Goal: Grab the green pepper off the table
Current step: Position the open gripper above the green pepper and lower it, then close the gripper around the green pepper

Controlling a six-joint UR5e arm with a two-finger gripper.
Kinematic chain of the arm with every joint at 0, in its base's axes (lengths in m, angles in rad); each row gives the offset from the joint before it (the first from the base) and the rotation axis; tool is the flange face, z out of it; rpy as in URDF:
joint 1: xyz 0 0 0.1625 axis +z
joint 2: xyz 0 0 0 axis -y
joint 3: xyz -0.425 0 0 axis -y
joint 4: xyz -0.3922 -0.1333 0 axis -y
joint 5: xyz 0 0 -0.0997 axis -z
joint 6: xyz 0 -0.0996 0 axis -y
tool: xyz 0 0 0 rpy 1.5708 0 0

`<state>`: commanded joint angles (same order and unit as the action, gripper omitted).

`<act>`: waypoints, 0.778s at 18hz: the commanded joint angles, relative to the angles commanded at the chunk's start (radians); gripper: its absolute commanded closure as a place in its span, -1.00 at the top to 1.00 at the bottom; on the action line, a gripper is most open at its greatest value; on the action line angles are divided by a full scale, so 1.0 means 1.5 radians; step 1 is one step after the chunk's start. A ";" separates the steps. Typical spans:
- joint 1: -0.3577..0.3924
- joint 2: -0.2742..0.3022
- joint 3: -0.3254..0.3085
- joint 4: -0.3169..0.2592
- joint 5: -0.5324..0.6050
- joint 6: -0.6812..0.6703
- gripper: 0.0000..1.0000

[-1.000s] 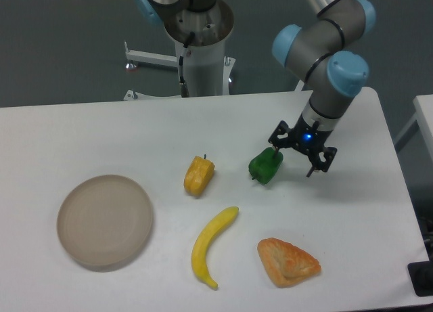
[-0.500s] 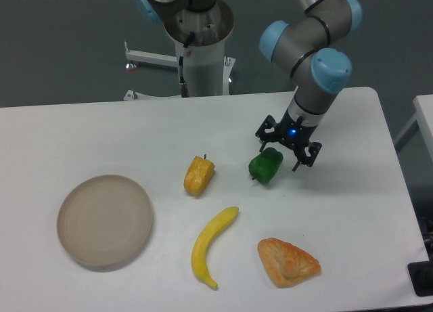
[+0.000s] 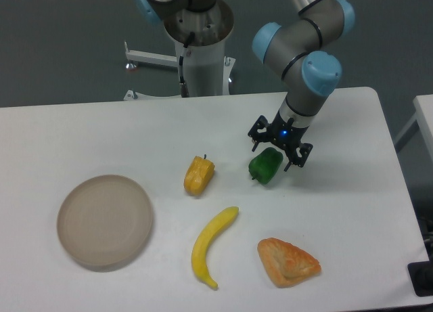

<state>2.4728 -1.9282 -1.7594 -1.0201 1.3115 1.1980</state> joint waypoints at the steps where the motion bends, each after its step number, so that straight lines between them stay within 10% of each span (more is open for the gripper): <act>1: 0.000 0.000 -0.004 0.001 0.000 0.000 1.00; 7: -0.001 -0.002 -0.007 0.001 0.001 -0.001 0.98; 12: 0.000 -0.003 0.001 0.001 0.000 0.001 -0.14; 14: 0.000 -0.003 0.004 0.001 0.000 0.001 -0.30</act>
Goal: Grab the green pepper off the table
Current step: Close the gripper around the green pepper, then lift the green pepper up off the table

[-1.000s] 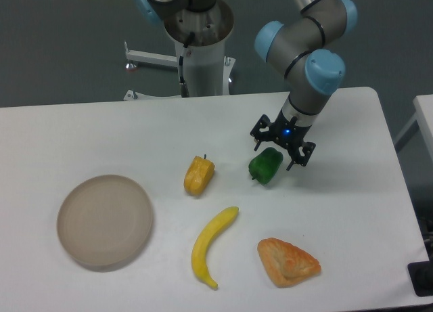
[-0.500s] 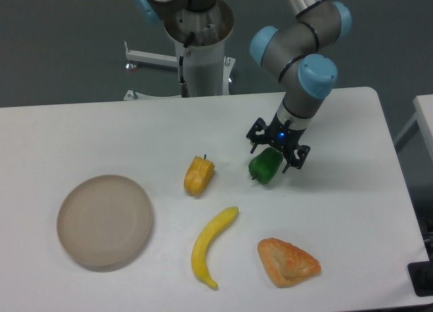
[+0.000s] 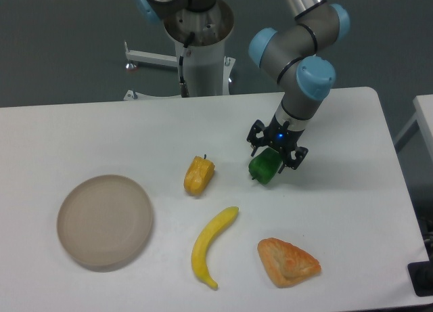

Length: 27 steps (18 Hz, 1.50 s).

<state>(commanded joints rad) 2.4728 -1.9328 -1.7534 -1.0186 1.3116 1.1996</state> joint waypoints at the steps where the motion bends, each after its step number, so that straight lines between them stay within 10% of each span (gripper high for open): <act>1: 0.000 0.000 0.005 0.000 0.000 -0.001 -0.33; 27: -0.028 -0.035 0.270 -0.048 0.153 0.175 -0.35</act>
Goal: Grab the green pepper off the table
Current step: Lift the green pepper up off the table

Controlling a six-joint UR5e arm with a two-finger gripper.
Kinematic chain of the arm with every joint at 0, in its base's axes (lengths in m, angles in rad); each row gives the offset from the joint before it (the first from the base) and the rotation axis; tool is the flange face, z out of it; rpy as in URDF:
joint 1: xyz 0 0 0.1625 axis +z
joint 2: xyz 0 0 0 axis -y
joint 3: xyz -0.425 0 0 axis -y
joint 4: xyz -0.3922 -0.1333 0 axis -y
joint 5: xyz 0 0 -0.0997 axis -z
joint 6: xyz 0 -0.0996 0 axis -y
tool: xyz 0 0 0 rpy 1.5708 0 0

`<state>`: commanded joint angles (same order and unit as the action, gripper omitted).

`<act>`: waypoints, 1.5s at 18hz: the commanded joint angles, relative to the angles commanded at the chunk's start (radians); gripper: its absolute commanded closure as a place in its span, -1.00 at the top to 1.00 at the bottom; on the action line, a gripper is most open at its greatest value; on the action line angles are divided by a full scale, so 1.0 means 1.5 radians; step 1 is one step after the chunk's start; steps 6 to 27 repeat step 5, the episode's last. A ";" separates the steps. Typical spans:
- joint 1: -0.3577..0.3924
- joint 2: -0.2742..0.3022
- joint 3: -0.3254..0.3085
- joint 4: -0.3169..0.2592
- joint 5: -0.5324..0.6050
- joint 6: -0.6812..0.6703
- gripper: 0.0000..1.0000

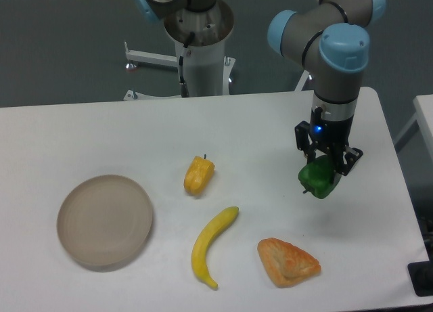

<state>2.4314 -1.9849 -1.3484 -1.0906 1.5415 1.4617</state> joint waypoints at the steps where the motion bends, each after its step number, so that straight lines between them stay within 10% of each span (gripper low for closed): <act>1: 0.000 0.000 0.002 -0.002 0.004 0.007 -0.35; 27: 0.000 0.000 0.002 -0.002 0.005 0.007 -0.35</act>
